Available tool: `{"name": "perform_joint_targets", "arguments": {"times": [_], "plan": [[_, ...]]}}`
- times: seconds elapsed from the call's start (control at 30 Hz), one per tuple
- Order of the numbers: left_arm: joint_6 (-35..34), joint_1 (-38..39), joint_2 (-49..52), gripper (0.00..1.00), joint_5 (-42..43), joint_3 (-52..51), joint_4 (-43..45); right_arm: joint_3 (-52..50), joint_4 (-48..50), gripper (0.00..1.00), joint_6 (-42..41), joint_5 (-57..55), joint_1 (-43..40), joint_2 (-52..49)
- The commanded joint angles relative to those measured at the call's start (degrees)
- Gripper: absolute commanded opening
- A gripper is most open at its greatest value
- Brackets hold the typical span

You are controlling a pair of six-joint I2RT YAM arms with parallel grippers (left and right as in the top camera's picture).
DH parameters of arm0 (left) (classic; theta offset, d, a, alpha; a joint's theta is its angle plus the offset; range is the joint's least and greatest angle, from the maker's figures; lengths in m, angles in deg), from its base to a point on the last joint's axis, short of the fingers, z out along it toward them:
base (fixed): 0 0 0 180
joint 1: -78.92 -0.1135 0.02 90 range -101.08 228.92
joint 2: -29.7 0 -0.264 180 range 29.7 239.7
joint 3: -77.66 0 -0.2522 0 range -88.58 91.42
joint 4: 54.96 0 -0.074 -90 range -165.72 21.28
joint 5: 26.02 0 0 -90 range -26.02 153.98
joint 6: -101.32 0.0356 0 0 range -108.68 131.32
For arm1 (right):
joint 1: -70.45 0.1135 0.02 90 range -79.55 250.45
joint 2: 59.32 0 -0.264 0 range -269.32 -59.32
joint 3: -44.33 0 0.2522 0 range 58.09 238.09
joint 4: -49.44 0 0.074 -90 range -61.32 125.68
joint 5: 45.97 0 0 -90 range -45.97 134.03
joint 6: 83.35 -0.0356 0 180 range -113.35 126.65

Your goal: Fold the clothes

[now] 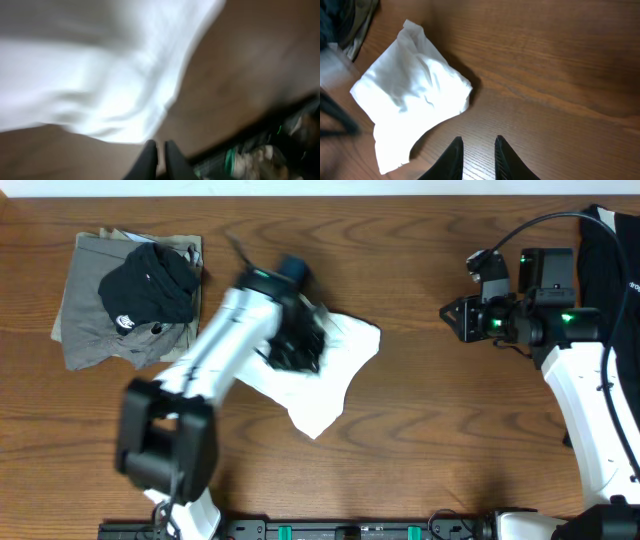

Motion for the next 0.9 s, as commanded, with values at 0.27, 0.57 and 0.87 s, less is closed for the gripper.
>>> {"name": "perform_joint_targets", "arguments": {"times": [0.27,0.57,0.87], "plan": [[9.1,-16.1,2.8,0.33,-5.9,0.0,5.0,0.6,1.4,0.41,0.3,1.3,9.6,-7.7],[11.8,-16.7,11.9,0.46,-1.3,0.0,9.0,0.6,7.2,0.43,0.7,3.9,18.5,-16.1],[11.8,-14.4,18.1,0.06,9.4,0.0,1.4,0.6,9.4,0.37,0.2,3.5,22.0,-21.9]]}}
